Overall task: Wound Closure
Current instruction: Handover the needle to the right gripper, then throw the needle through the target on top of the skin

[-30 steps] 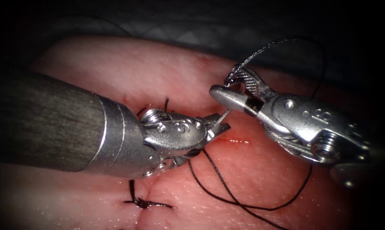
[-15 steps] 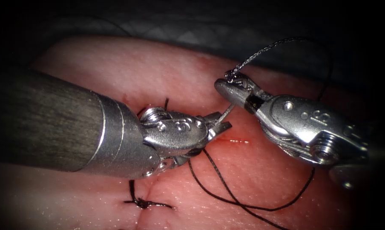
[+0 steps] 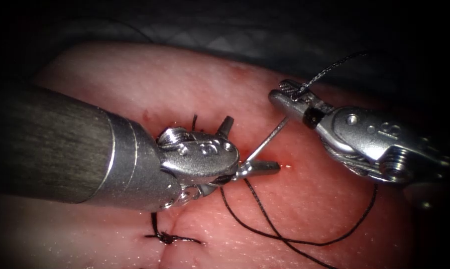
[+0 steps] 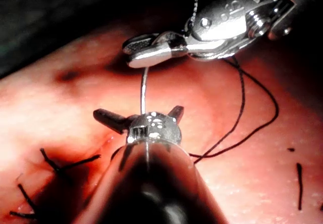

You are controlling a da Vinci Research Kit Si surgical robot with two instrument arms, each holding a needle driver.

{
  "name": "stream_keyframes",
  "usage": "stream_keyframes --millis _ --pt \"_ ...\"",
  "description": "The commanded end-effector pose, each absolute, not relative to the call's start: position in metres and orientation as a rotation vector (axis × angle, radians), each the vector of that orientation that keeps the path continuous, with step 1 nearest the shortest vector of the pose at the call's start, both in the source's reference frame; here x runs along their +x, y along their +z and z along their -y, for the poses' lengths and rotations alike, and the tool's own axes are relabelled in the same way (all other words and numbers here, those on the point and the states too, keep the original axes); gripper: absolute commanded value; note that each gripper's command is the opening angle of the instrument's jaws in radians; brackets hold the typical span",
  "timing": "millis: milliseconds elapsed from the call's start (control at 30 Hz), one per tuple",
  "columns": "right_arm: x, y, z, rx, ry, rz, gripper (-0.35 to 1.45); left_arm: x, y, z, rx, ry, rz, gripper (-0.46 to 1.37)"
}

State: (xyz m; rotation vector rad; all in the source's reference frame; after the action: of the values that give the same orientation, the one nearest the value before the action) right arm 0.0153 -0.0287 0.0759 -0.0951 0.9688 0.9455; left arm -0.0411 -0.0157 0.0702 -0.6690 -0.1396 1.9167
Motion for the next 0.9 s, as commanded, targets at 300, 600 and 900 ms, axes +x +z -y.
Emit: stream_keyframes --millis 300,600,900 --pt "0.0136 0.0771 0.0274 -0.066 0.769 -1.039 -0.35 -0.0371 0.0686 0.0158 -0.726 1.97 0.229 1.35" --pt "0.0114 0.0782 0.0243 0.007 0.645 -1.127 -0.35 -0.0336 0.068 0.0162 -0.913 2.007 0.215 1.33" --pt "0.0096 0.0788 0.0224 -0.036 0.4 -1.182 -0.35 -0.0336 0.0686 0.0161 -1.13 2.126 0.183 0.85"
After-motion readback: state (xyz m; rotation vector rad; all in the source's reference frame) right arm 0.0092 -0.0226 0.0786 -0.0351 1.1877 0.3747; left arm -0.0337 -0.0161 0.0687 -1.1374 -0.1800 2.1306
